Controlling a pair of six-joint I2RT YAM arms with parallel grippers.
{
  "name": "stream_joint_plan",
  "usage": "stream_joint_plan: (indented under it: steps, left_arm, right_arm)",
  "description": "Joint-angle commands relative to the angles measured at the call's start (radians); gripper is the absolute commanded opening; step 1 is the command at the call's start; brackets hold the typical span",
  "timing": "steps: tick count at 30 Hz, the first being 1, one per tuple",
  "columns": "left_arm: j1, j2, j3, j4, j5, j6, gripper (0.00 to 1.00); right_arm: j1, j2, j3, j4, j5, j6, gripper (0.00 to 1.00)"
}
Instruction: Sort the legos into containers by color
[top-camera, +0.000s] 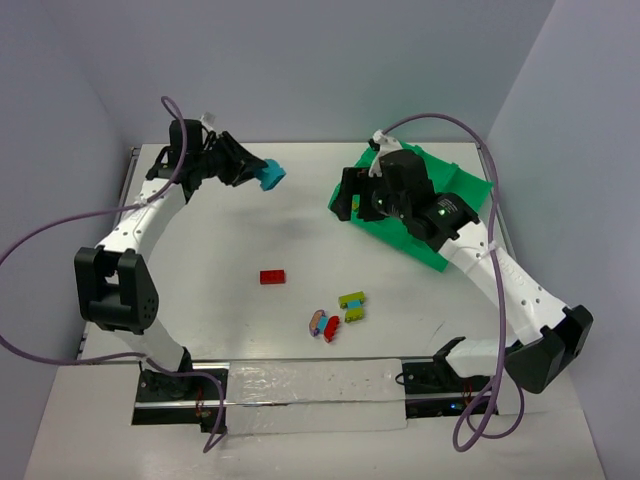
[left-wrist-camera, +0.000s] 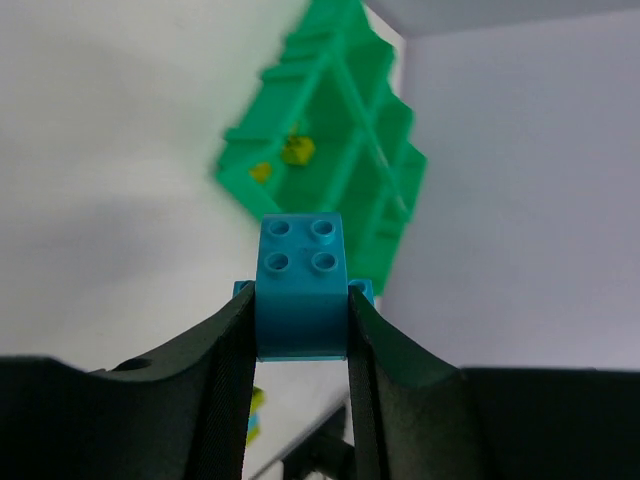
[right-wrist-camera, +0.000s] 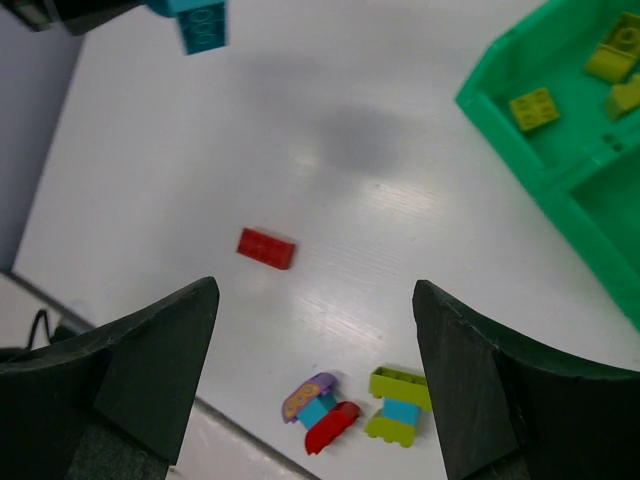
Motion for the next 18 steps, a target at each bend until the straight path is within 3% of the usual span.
stream_joint_plan:
  steps: [1, 9, 18]
  left_arm:
    - [-0.041, -0.011, -0.042, 0.218, 0.202, -0.161, 0.0]
    - [-0.098, 0.013, 0.009, 0.21, 0.206, -0.158, 0.0]
    - [-0.109, -0.005, 0.014, 0.195, 0.201, -0.145, 0.0]
  right_arm:
    - [0.015, 0.031, 0.019, 0.129, -0.163, 0.008, 0.85]
    - [0.042, 0.184, 0.152, 0.144, -0.177, -0.011, 0.85]
    - [0.055, 0.31, 0.265, 0.121, -0.019, 0.017, 0.81]
